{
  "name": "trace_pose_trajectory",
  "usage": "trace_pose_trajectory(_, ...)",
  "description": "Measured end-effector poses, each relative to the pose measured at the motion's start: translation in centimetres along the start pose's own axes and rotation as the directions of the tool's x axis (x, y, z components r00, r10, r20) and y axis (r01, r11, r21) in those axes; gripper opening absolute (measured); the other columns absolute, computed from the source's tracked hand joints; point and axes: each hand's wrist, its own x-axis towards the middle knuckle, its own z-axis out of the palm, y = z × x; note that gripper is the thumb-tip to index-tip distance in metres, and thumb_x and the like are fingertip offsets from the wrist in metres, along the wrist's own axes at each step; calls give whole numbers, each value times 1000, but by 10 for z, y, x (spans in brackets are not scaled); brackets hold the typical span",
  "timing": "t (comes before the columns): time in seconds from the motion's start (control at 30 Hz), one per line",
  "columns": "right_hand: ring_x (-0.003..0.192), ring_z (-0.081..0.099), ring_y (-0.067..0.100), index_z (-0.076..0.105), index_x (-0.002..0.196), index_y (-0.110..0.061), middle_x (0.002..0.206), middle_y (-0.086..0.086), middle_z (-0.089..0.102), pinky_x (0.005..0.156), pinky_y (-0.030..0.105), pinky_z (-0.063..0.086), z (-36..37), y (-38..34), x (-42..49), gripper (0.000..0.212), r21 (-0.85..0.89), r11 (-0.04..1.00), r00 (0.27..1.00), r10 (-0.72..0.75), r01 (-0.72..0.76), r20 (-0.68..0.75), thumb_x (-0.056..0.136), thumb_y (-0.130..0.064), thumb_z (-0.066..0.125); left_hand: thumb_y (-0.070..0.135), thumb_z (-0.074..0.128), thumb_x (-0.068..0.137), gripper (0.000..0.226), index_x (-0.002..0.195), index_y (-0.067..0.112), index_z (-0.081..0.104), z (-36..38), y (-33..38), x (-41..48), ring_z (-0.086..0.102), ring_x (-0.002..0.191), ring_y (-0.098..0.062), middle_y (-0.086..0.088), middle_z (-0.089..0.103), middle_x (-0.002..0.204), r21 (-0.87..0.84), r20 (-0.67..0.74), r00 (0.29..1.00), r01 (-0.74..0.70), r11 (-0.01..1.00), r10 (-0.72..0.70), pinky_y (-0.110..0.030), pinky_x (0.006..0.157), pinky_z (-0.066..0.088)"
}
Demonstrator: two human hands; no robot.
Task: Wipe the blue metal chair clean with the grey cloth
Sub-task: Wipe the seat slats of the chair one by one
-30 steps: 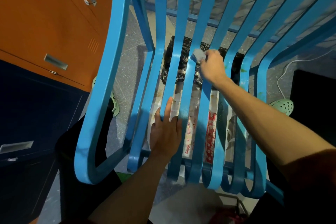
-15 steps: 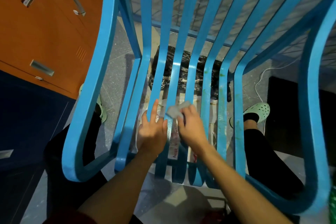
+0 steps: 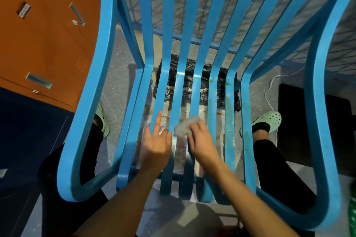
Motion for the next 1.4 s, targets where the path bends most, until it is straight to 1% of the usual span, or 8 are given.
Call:
trace_pose_trajectory(0.43,101,49,33,52,118,-1,118,19,45,93,43,44,-33,18,184,23,-279,958,993,33,-63,-110,96,-6,46,44,9,107,53,148,32,39,2,4,1,51,129,-37,3,6,166,-31,155,986,67,997,-61,-40,71,63)
trace_pose_trajectory(0.6,104,49,22,56,111,-4,118,12,49,96,36,46,-19,8,99,16,-212,977,996,-24,4,-91,97,-8,49,42,37,105,53,153,25,23,-2,2,2,65,99,-28,-2,29,162,-143,41,991,133,981,-128,-32,51,59)
trace_pose_trajectory(0.8,107,46,26,57,115,-6,118,13,48,91,34,40,18,-9,-31,20,-89,993,997,82,-81,-1,96,-7,48,40,49,102,49,146,20,44,-4,3,5,50,125,-32,1,20,165,-14,122,982,150,989,-147,-35,61,59)
trace_pose_trajectory(0.9,100,48,21,57,112,-8,112,9,48,88,27,39,23,-14,-79,18,-82,997,999,-8,12,49,97,-5,49,27,71,88,16,99,17,75,-16,4,-1,38,122,-34,-12,47,150,39,105,994,11,999,-15,-40,63,59)
trace_pose_trajectory(0.97,96,48,20,57,109,-7,110,8,46,87,29,39,21,-16,-98,15,-18,999,994,-48,51,100,97,-7,48,25,58,96,21,96,14,76,-15,-2,0,36,122,-36,-13,48,149,-29,162,986,31,999,-26,-42,73,58)
trace_pose_trajectory(1.13,104,52,31,57,113,-2,117,15,48,90,33,38,-3,-20,-124,20,-64,997,966,-34,51,255,98,-11,47,58,28,99,65,155,25,29,2,-10,-5,0,152,-36,2,-10,166,-255,361,933,100,962,-1,-57,120,19)
trace_pose_trajectory(1.3,96,49,19,58,113,-3,104,1,45,78,15,28,-55,-10,-122,19,20,1000,998,0,-1,56,96,-7,50,76,10,89,85,153,29,-19,-12,9,-55,-30,146,-26,3,-31,159,-134,409,912,43,990,16,-59,115,-13)
trace_pose_trajectory(1.4,100,50,19,59,114,-3,111,6,48,85,16,32,-77,-1,-91,20,-1,998,992,61,-61,-114,96,-7,51,71,14,94,79,151,31,-24,-15,12,-54,-32,145,-25,3,-35,158,-100,464,886,35,994,15,-64,114,-10)
